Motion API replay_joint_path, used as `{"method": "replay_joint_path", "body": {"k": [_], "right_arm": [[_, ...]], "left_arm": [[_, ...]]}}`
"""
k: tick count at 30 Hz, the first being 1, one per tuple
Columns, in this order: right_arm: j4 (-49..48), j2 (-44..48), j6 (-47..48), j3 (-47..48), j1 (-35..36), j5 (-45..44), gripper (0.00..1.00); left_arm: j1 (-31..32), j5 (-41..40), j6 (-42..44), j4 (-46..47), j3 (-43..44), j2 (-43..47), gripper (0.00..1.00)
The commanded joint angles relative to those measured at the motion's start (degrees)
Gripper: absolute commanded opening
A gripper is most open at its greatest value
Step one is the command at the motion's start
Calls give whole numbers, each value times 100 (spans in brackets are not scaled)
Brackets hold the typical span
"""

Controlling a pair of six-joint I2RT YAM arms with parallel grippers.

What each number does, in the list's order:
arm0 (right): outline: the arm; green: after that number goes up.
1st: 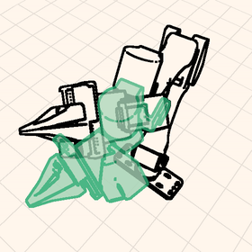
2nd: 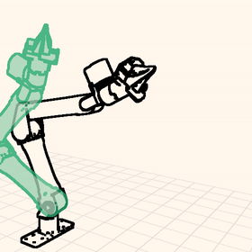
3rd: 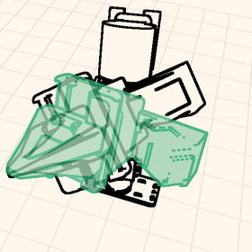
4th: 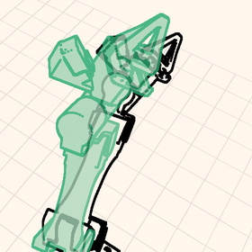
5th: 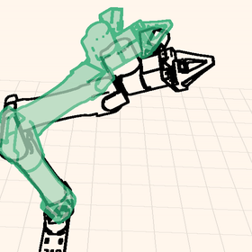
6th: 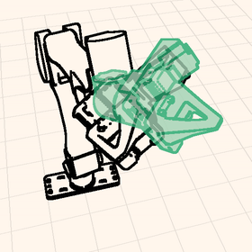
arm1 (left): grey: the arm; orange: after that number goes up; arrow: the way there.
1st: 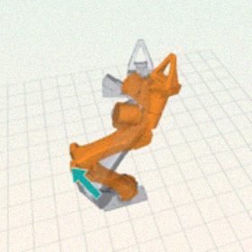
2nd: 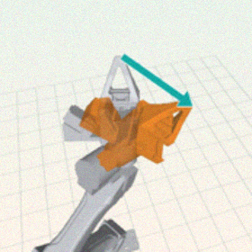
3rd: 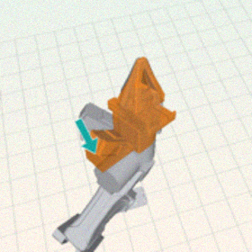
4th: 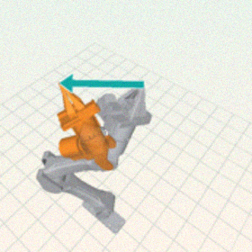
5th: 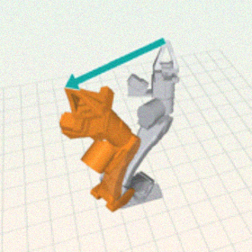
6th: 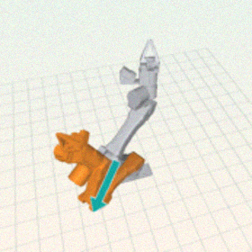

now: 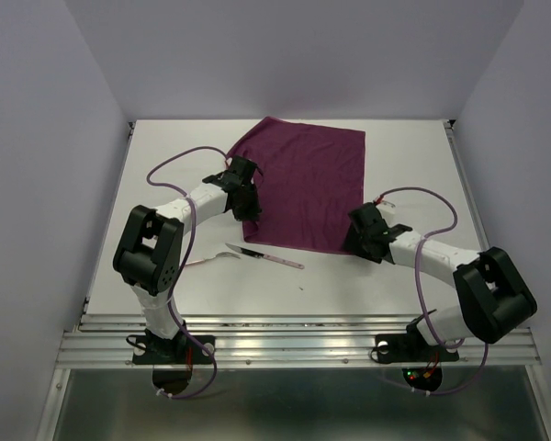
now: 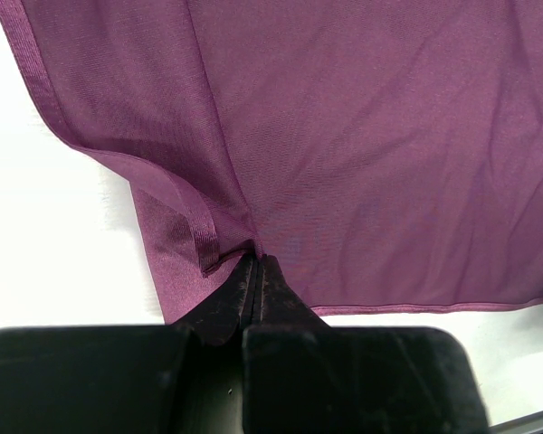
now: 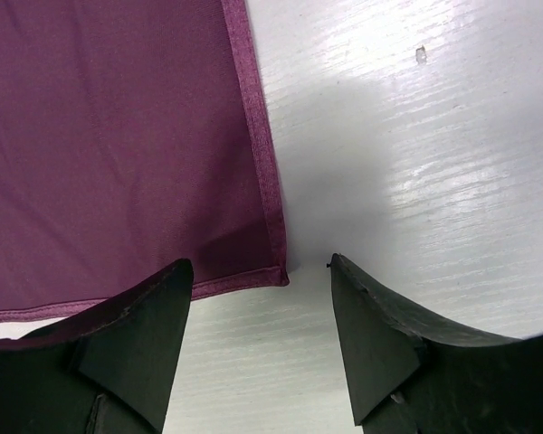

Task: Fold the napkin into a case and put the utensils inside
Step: Flatten out the crumpled napkin at the center of the board.

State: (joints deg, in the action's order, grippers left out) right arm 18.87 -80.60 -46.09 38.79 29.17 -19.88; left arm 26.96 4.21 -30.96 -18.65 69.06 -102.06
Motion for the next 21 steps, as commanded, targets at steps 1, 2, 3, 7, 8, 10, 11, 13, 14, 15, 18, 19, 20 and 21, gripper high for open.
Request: {"method": "replay_joint_path", "body": {"k": [1,2,3,7,8,10,11,13,14,15,18,19,20,21], "right_arm": [[318,-280,258,103,150,133,68],[354,-342,284,146,151,133,68],[371,-412,319,182,203,133,68],[459,-571,381,287,431,55,68],[485,-623,372,322,501,28,67],[494,-676,363,340,502,-16,67],[486,-737,355,366,554,-42,67],[460,-799,355,402,555,-69,66],[451,-826,355,428,555,-77,65],[424,-869,372,472,555,-69,65],[363,-922,364,542,555,-16,63],[319,-966,363,612,555,27,63],[319,-984,363,639,555,28,61],[310,-1010,329,656,555,28,58]], "left_arm": [[55,1,-15,46,125,152,0],[55,-8,-15,55,126,151,0],[55,-8,-15,55,126,151,0],[64,-8,-24,55,134,151,0],[55,-16,-24,55,143,151,0],[64,-16,-24,46,143,134,0],[72,-16,-24,55,152,134,0],[81,-16,-24,55,134,125,0],[81,-16,-24,55,126,125,0],[81,-16,-24,55,126,125,0],[81,-16,-24,55,126,143,0],[73,-25,-15,46,134,151,0],[81,-25,-15,46,143,151,0],[81,-34,-15,37,152,143,0]]}}
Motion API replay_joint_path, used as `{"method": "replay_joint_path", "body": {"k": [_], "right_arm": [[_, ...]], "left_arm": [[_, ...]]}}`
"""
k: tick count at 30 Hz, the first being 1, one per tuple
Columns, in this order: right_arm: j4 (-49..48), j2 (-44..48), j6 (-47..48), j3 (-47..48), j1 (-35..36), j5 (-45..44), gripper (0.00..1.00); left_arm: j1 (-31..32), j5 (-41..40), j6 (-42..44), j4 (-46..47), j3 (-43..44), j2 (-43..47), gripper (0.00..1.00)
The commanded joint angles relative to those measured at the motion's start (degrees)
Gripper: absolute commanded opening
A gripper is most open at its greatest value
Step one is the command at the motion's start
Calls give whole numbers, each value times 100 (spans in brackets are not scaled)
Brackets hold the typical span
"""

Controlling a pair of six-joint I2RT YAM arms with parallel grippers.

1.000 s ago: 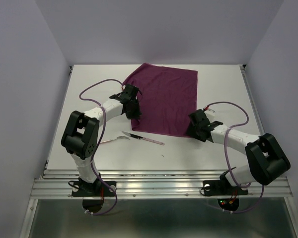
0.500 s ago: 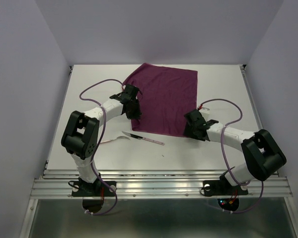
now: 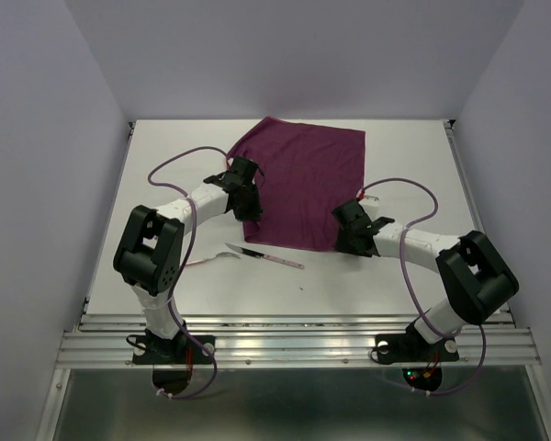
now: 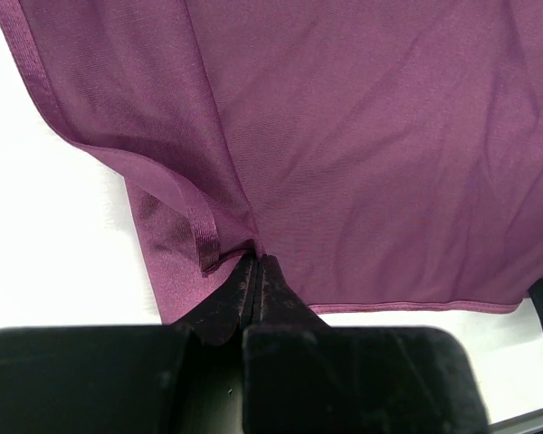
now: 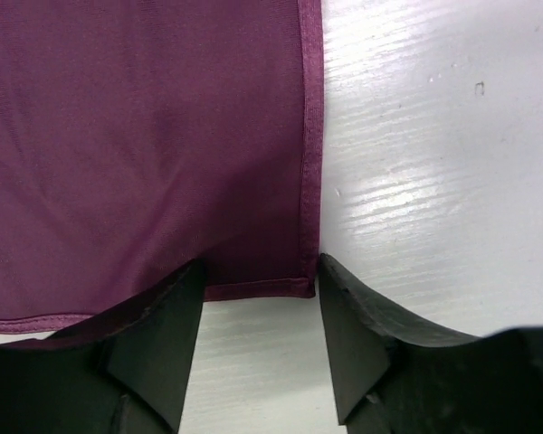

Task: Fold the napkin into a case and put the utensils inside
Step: Flatten out the crumpled napkin at the center of the board.

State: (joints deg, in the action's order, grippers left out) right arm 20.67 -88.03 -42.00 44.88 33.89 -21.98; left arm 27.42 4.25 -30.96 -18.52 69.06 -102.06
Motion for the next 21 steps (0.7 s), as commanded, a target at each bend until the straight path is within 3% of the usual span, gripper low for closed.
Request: {"method": "replay_joint_path", "body": {"k": [1,12,19,21], "right_arm": [[105,-311,-98,64,83,229,55],[8,-347,-283,-138,83,-113,17],[200,22,-300,-77,83,-482,1],[227,128,-265,-15,83,-605,1]], "left_arm": [[35,-38,-15,16,161,151,0],[35,-109,29,-63,222,151,0],[35,-170,29,-81,213,230,0],[35,-170,37,-116,275,239,0]]}}
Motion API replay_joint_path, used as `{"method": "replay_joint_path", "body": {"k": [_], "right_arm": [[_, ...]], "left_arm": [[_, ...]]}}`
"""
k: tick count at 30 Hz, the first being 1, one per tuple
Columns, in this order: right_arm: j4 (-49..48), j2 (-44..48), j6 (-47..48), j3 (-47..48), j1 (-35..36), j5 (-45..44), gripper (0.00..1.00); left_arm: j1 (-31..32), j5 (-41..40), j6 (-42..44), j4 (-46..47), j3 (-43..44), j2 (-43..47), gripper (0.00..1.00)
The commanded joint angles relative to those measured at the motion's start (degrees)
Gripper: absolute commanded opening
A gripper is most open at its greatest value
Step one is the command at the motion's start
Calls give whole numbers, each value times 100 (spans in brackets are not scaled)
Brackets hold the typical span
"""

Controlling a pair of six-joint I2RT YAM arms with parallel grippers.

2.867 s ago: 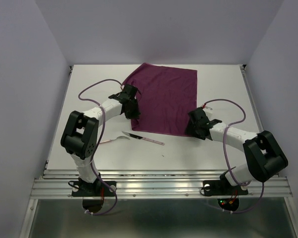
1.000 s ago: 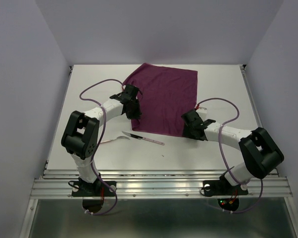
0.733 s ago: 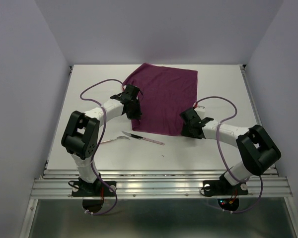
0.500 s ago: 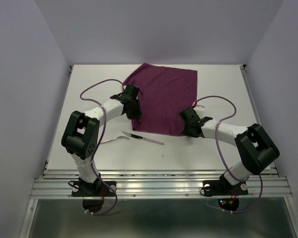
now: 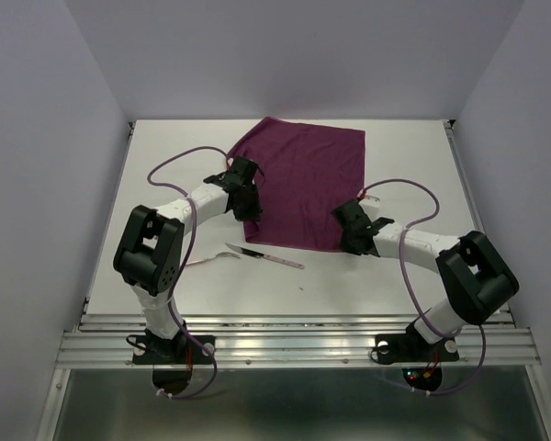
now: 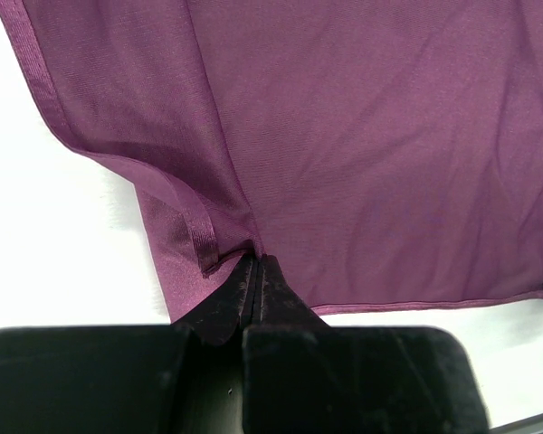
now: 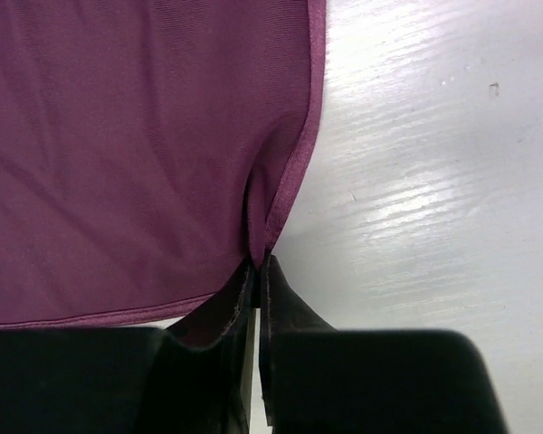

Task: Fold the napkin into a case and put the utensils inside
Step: Flatten out the crumpled napkin at the center of the board.

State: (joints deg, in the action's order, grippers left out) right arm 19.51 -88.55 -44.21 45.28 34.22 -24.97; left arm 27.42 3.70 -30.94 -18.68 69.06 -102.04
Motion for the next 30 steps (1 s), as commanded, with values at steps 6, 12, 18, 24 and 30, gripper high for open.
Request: {"method": "replay_joint_path", "body": {"k": [6,12,18,24,30], "right_arm": [[185,874,376,779,-959,-219,1],[10,1164,1544,2616,-1672,-596,1],[-123,1349,2126,4172,-1813,-781,1],[-719,2095,2617,4763,-1813,-1009,1],[-1081,2922,2882,5026,-1813,-1001,1]], "left_arm": [[62,-651,571,-830,2224,-26,0],[53,-714,1229,-1296,3895,-53,0],[44,-423,1749,-753,4336,746,0],[35,-528,2109,370,4073,1835,0],[35,-397,2075,1120,3606,2794,0]]}}
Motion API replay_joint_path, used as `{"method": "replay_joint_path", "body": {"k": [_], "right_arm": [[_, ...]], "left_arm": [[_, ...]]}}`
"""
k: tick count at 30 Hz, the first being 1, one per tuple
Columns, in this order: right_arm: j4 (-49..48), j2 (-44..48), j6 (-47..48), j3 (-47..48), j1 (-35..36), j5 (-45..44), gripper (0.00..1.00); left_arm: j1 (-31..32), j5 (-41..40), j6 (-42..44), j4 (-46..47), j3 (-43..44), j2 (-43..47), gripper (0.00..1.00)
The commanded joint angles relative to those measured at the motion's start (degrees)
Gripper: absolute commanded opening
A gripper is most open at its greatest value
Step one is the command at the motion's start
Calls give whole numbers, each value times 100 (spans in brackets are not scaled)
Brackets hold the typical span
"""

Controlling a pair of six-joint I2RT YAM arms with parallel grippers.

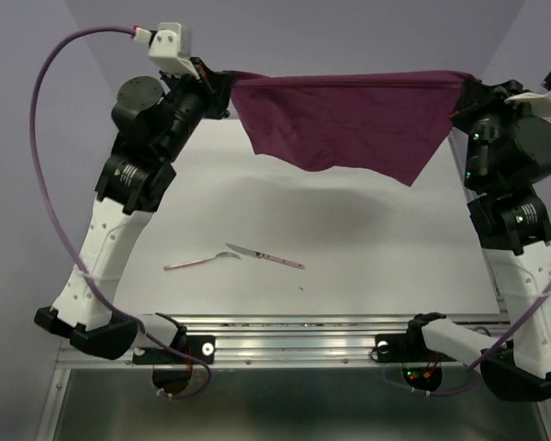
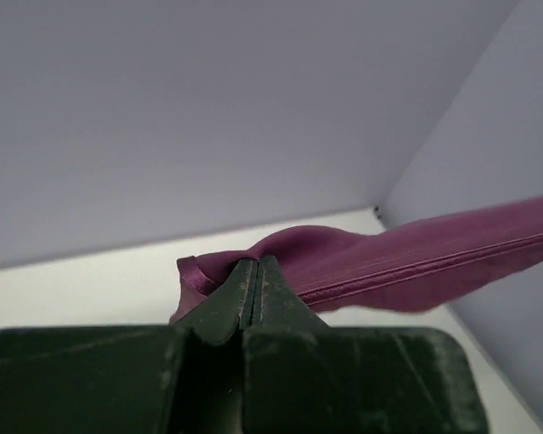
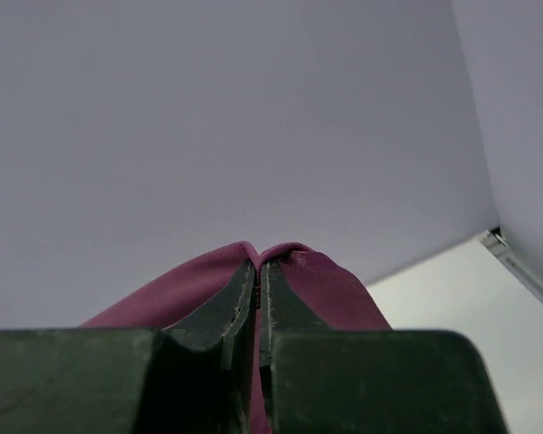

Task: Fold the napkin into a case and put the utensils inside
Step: Flatten out the crumpled napkin at the center of the board.

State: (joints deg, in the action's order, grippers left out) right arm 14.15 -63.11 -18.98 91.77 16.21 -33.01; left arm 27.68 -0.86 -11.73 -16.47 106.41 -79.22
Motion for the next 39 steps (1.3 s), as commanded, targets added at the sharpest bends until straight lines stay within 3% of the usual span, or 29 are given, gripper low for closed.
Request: {"method": "replay_joint_path", "body": {"k": [1,11,19,30,35,39], "right_arm": [[-563,457,386,429,-12,-162,1],[-668,1284,571,456,-12,-354,1],[-738,933,1010,-255,-12,-1286,1],[-1345,-587,1152,-1520,-204,-1454,1],[-1731,-1675,668,-1978,-540,-1050,1],[-1908,-2573,493,-1751,-750,-812,1]], "left_arm": [[18,138,118,935,-147,669,0],[9,438,-146,1164,-384,1338,0],[18,148,-400,1321,-1148,1085,0],[-210,59,-497,1296,-1615,-830,0],[-535,411,-760,970,-1378,-1980,0],[-834,982,-963,682,-799,-2887,0]]}}
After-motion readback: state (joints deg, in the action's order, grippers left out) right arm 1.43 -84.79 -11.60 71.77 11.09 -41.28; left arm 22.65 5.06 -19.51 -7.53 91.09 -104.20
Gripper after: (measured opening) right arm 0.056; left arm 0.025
